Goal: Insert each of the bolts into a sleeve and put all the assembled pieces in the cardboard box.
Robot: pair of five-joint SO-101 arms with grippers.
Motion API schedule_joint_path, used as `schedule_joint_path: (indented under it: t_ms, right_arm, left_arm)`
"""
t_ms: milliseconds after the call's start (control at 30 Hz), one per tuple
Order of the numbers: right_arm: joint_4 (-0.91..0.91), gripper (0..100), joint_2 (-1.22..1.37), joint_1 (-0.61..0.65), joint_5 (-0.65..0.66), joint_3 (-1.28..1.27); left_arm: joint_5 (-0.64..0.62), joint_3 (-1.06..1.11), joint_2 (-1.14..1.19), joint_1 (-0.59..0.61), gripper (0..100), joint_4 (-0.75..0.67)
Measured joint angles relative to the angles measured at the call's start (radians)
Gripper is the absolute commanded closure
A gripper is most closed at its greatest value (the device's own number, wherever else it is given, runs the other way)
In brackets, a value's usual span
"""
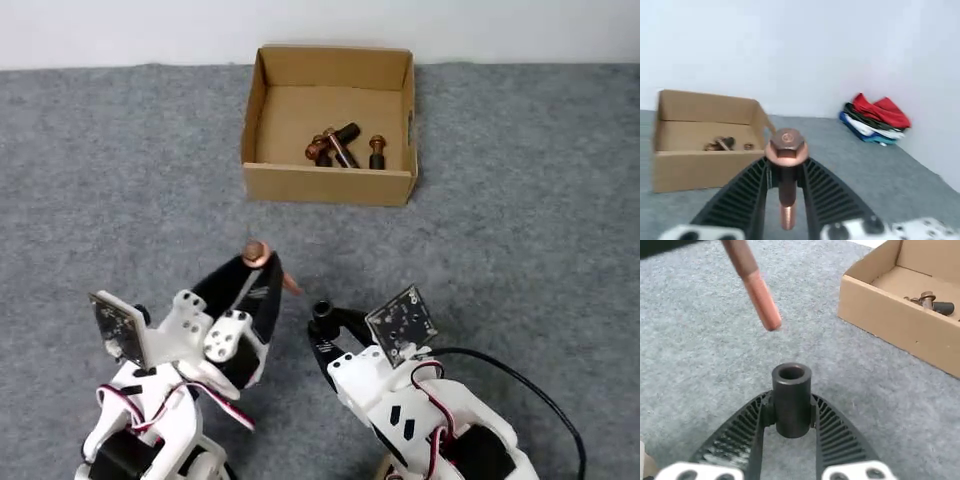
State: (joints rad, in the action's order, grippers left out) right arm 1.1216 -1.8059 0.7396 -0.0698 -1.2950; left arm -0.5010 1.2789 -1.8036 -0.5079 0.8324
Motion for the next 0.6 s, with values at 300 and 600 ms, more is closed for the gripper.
schedule_joint_path:
  t_ms: [300,600]
  right_arm:
    - [-0.003,99.1,0.0,0.003,0.074,0.0]
    - [-0.026,99.1,0.0,0.003,0.152,-0.002]
  left_arm:
    - [-0.04,0.0,0.0,-0.103,99,0.0]
    - [-0.038,0.0,-0.002,-0.124,99,0.003]
